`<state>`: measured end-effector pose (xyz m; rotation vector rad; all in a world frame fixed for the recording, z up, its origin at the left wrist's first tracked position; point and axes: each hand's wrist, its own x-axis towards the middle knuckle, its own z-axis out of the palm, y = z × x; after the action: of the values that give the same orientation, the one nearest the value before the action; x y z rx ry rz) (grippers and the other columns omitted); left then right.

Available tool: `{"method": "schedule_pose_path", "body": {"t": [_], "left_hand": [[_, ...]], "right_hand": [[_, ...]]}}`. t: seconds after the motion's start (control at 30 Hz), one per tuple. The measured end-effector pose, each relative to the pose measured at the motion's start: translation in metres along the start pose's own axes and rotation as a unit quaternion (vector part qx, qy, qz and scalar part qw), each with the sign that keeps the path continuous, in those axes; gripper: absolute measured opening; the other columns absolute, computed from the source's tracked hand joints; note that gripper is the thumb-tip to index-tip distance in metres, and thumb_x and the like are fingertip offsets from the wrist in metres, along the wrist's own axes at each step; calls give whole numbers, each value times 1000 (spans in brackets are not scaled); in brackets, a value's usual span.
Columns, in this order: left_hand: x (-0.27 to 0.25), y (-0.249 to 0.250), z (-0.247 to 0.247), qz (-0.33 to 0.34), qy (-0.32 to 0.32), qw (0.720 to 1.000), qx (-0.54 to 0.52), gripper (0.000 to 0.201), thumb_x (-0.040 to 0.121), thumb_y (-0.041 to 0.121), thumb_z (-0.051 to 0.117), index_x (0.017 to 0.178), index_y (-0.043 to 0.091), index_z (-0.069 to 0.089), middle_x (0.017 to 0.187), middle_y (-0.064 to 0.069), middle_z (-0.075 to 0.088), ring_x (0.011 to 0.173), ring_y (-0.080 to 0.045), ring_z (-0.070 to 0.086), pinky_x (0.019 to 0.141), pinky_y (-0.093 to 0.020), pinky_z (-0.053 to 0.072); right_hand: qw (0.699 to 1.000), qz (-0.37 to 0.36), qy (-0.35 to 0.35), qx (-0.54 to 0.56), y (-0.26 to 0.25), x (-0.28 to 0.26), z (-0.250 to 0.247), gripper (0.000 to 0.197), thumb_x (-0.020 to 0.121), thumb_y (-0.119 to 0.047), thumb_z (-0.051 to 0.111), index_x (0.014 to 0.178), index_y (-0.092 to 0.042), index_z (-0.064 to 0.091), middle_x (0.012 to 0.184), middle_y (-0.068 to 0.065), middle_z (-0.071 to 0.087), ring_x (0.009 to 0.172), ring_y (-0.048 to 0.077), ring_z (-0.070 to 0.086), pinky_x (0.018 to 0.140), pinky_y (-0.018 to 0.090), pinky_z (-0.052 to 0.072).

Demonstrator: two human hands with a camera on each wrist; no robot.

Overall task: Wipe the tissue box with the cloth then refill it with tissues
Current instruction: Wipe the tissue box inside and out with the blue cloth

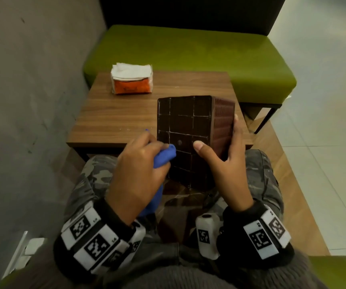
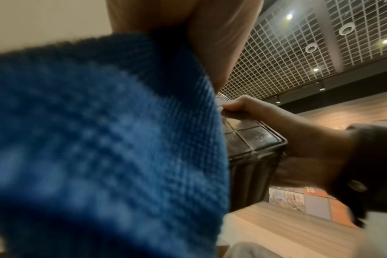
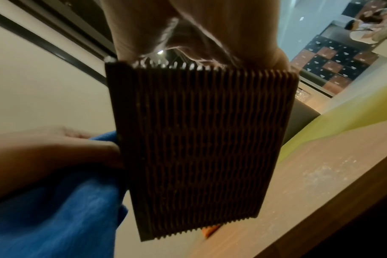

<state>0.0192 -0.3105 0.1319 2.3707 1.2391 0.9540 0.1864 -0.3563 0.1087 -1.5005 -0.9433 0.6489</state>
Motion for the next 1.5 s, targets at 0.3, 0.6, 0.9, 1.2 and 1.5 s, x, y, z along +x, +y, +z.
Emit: {"method": "schedule_pose_path", "body": {"t": [0.3, 0.6, 0.9, 1.2, 1.5], "left_hand": [[6, -1, 1, -23, -12, 1000, 7, 18, 80, 22, 64, 95, 15, 68, 91, 4, 53, 82, -13, 54, 75, -27, 43], [38, 1, -3, -6, 144, 986, -88, 25, 80, 8, 67, 105, 5, 67, 100, -6, 55, 91, 0, 48, 81, -4, 37], [48, -1, 4, 20, 171, 975, -143, 28, 87, 17, 64, 111, 3, 64, 106, -12, 57, 99, -8, 54, 88, -10, 39], [-4, -29, 31, 13, 23, 986, -166, 60, 91, 35, 52, 142, 11, 34, 144, -3, 37, 135, -9, 33, 111, -19, 26], [-2, -6, 41, 209, -36, 973, -95, 44, 95, 22, 47, 135, 1, 44, 143, -11, 42, 134, -22, 40, 110, -46, 32]], "right_hand": [[998, -41, 20, -39, -14, -4, -1, 108, 65, -63, 67, 155, -30, 16, 142, -12, 34, 138, 9, 31, 115, 45, 33], [994, 43, -18, 98, 0, 4, 9, 98, 57, -76, 74, 142, -48, 34, 144, 0, 47, 132, 25, 48, 105, 53, 43], [993, 62, -54, 86, 12, 3, 9, 101, 62, -67, 74, 148, -43, 28, 152, -4, 39, 136, 14, 44, 110, 47, 41], [977, 83, -14, 198, 2, 18, -1, 81, 74, -49, 68, 146, -27, 39, 133, 3, 61, 117, 24, 63, 97, 51, 52], [983, 130, 22, 125, 18, 30, 23, 105, 59, -82, 66, 144, -26, 43, 130, 7, 61, 122, 23, 58, 106, 48, 44]]}}
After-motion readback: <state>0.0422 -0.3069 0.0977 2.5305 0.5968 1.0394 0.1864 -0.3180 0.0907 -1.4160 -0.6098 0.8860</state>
